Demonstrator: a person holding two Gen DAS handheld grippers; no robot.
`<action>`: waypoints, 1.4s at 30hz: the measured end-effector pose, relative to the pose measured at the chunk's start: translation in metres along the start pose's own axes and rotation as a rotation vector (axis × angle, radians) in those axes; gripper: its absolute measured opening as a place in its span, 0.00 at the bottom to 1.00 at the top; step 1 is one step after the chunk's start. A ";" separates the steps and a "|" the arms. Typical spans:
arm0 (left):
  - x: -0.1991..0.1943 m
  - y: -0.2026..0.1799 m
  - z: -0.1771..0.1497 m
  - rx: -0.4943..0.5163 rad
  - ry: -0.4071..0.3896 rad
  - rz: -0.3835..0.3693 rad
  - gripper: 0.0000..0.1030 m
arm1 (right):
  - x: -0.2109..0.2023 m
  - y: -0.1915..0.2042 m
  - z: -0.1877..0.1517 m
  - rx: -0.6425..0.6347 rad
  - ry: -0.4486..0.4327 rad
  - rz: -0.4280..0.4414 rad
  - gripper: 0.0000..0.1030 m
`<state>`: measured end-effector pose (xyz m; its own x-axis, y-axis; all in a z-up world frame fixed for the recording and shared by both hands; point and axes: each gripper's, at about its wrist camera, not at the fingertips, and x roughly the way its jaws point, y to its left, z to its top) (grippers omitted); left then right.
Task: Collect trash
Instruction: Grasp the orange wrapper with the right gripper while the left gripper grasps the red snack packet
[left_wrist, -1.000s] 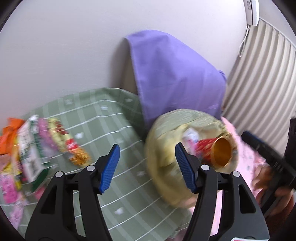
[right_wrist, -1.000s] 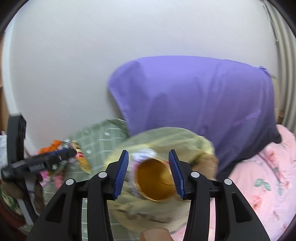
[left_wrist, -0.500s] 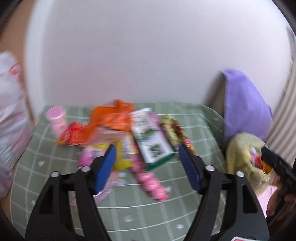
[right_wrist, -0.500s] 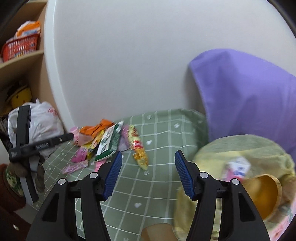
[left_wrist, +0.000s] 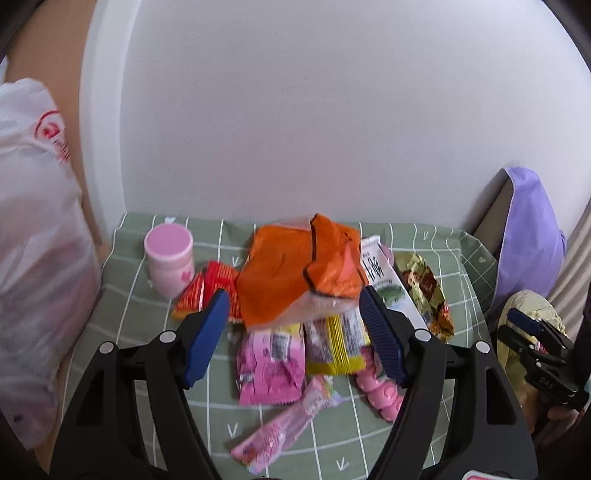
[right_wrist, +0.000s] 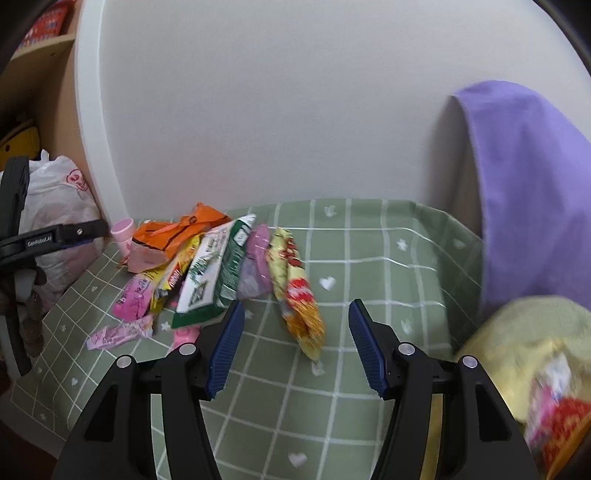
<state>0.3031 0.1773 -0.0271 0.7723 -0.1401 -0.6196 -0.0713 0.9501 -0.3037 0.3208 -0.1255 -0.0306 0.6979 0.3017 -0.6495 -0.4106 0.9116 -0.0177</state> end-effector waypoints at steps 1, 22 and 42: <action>0.003 0.003 0.003 -0.008 -0.002 0.002 0.67 | 0.006 0.002 0.003 -0.005 0.007 0.019 0.54; 0.100 0.039 0.010 -0.125 0.227 -0.008 0.67 | 0.058 0.041 0.036 0.034 -0.004 0.072 0.53; 0.035 0.030 0.000 -0.102 0.223 -0.087 0.02 | 0.042 0.038 0.007 -0.023 0.057 0.061 0.53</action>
<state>0.3276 0.2009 -0.0578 0.6206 -0.2886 -0.7291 -0.0826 0.9006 -0.4268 0.3390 -0.0763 -0.0534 0.6368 0.3393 -0.6923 -0.4652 0.8852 0.0059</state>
